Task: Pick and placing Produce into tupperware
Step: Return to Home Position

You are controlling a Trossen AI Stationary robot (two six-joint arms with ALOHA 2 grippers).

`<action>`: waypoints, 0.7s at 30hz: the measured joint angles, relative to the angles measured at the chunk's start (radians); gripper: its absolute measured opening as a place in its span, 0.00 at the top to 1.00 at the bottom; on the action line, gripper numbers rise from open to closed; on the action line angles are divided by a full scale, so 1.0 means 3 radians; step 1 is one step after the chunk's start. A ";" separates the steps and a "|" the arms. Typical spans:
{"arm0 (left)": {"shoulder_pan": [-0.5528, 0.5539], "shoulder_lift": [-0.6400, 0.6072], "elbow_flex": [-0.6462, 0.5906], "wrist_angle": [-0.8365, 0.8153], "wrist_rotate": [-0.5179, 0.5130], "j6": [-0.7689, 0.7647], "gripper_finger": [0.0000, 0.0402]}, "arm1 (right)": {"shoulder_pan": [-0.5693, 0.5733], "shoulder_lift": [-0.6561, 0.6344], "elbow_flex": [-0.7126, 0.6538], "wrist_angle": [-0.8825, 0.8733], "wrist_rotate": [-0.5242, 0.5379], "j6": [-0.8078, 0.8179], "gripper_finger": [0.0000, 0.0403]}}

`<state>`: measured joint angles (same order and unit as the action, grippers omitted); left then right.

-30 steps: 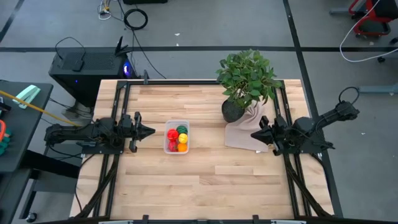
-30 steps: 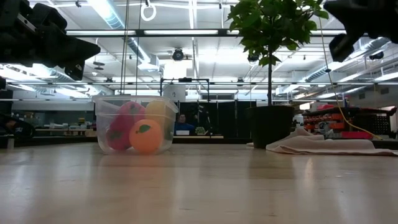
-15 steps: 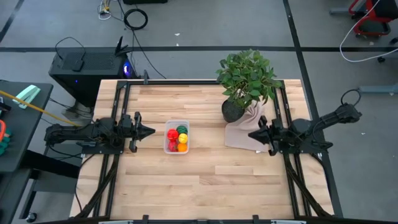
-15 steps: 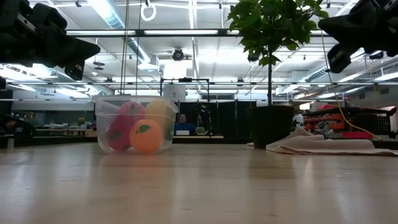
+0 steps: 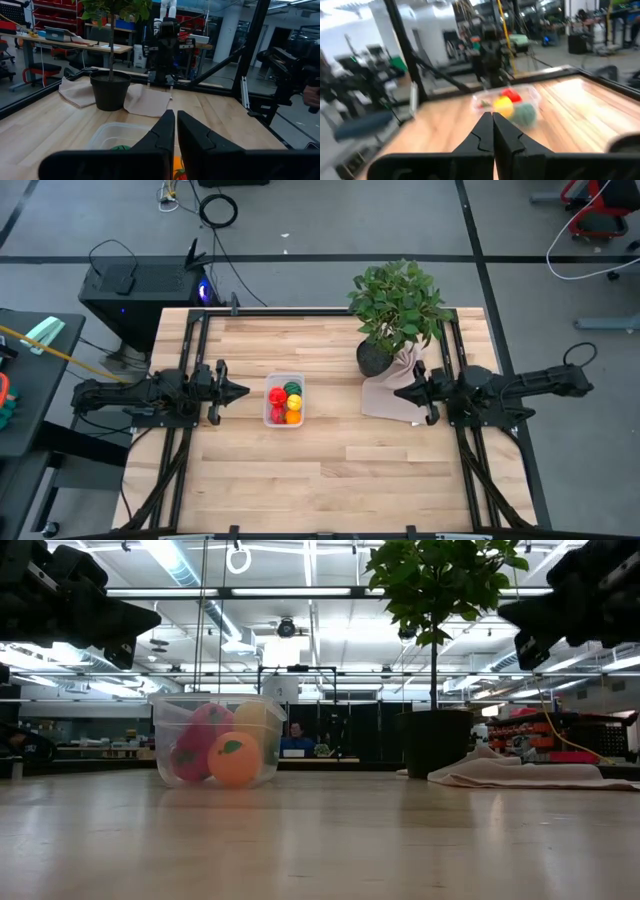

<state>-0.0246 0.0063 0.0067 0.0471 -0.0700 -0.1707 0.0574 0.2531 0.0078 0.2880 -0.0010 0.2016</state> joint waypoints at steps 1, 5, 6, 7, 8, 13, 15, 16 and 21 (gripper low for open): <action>0.0000 0.0000 0.0000 0.0000 0.0000 -0.0001 0.94 | -0.0028 0.0000 0.0000 -0.0072 0.0000 -0.0046 1.00; 0.0000 0.0000 0.0000 0.0000 0.0000 -0.0001 0.94 | -0.0047 0.0000 0.0000 -0.0199 -0.0001 -0.0283 1.00; 0.0000 0.0000 0.0000 0.0000 0.0000 -0.0001 0.93 | -0.0047 0.0000 0.0000 -0.0220 -0.0001 -0.0370 1.00; 0.0000 0.0000 0.0000 0.0000 0.0000 0.0000 0.93 | -0.0047 0.0000 0.0000 -0.0239 -0.0001 -0.0446 1.00; 0.0000 0.0000 0.0000 0.0000 0.0000 0.0000 0.92 | -0.0047 0.0000 0.0000 -0.0247 0.0000 -0.0507 1.00; -0.0001 0.0000 0.0000 0.0000 0.0000 -0.0001 0.91 | -0.0047 0.0000 0.0001 -0.0246 0.0000 -0.0658 1.00; -0.0001 0.0000 0.0000 0.0000 0.0000 0.0000 0.92 | -0.0047 0.0000 0.0001 -0.0246 0.0002 -0.0699 1.00; 0.0000 0.0000 0.0000 0.0000 0.0000 0.0000 0.92 | -0.0047 0.0000 0.0001 -0.0244 0.0013 -0.0702 1.00; 0.0000 0.0000 0.0000 0.0000 0.0000 -0.0001 0.94 | -0.0047 0.0000 0.0003 -0.0239 0.0121 -0.0795 1.00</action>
<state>-0.0246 0.0063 0.0067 0.0471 -0.0700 -0.1711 0.0432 0.2531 0.0086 0.2163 0.0354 -0.0368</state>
